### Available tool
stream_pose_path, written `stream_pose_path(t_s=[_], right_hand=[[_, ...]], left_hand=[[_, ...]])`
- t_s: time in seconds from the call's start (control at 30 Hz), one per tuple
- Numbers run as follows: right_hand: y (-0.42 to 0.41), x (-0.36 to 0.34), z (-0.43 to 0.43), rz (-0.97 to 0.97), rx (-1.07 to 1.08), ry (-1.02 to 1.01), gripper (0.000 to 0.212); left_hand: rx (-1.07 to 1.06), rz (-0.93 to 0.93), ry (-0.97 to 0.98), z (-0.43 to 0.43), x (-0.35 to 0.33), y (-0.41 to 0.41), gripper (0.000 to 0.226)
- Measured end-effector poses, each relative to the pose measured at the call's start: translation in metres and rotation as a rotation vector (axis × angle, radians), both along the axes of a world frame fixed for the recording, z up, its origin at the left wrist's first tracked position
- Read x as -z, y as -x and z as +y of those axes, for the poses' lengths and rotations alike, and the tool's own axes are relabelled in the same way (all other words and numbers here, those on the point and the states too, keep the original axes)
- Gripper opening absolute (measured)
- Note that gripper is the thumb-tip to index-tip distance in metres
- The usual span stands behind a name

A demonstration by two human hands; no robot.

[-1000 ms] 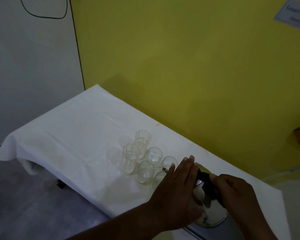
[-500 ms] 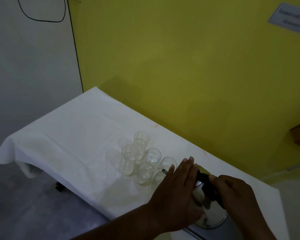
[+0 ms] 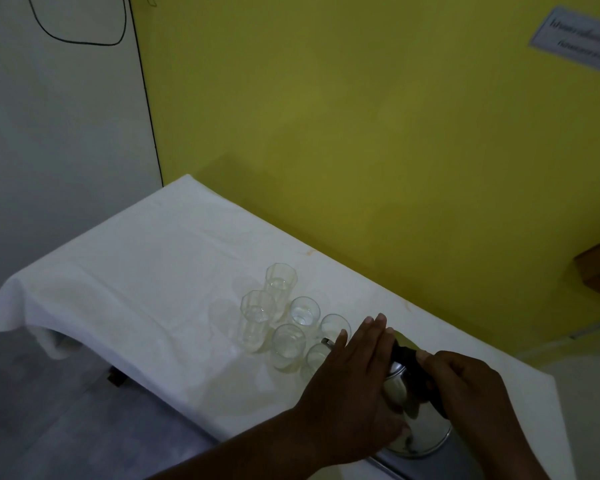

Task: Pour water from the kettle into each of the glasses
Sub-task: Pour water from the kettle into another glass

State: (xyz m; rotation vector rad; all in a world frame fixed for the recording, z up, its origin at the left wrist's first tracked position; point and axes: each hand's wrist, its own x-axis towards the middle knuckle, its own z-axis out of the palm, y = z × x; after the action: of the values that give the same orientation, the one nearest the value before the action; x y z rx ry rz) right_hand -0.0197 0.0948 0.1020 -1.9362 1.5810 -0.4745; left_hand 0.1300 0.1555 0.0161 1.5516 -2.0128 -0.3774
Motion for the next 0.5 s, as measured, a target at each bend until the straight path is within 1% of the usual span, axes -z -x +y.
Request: stream_pose_path(t_s=[0.37, 0.5], right_hand=[[-0.0013, 0.0009, -0.0013, 0.01, 0.0, -0.003, 0.05], [-0.0012, 0.0029, -0.0027, 0.014, 0.016, -0.004, 0.052]], left_hand=[[-0.012, -0.01, 0.009, -0.0001, 0.0022, -0.0008, 0.101], [-0.013, 0.012, -0.001, -0.0003, 0.0011, -0.0017, 0.101]])
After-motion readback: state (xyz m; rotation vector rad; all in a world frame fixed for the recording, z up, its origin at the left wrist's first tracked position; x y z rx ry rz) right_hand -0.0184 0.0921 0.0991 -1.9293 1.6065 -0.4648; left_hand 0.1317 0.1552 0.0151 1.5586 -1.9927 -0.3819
